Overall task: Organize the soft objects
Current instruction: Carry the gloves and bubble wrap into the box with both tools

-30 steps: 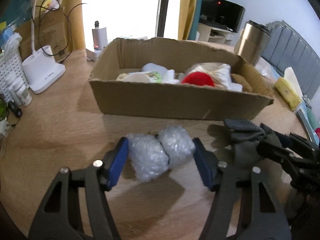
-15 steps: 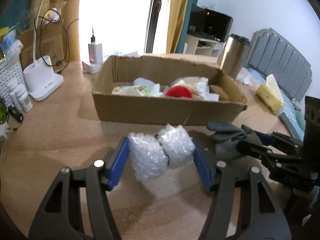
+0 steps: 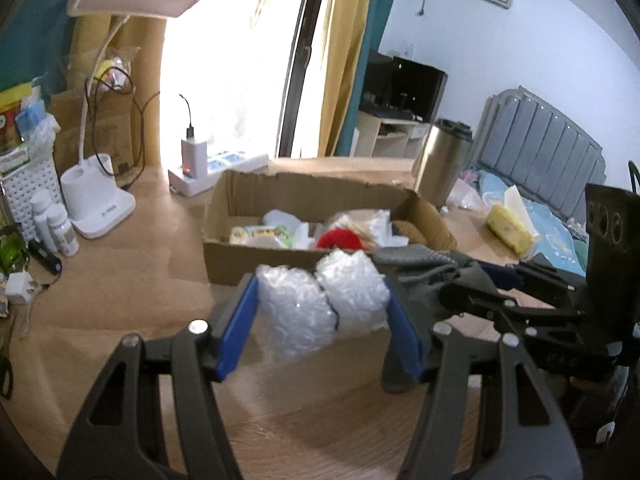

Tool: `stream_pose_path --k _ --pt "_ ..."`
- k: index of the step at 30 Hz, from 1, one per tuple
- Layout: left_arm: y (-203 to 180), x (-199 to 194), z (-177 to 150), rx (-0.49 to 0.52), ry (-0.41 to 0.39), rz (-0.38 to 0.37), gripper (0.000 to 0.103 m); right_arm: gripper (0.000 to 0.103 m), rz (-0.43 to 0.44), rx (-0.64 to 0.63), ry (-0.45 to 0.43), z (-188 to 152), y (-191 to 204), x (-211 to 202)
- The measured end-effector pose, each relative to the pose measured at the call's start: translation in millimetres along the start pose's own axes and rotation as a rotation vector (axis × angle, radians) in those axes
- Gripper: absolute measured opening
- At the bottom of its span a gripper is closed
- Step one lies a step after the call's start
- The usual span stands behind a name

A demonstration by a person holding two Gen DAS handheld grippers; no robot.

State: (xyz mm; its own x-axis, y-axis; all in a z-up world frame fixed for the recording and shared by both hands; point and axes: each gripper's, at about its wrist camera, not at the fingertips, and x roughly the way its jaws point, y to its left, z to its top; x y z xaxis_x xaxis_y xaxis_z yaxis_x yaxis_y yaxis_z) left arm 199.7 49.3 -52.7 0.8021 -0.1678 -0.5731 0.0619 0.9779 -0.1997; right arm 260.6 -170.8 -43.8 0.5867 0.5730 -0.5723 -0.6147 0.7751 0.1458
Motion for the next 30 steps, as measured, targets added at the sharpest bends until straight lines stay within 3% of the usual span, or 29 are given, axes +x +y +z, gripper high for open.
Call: stream_pose_path --k 15,30 --pt "13 -15 26 -0.004 -0.087 0.001 0.064 0.046 -0.017 -0.071 -0.074 43 8 -3" --pt "28 6 63 0.021 -0.128 0.002 0.064 0.046 -0.039 -0.079 -0.084 71 -6 22"
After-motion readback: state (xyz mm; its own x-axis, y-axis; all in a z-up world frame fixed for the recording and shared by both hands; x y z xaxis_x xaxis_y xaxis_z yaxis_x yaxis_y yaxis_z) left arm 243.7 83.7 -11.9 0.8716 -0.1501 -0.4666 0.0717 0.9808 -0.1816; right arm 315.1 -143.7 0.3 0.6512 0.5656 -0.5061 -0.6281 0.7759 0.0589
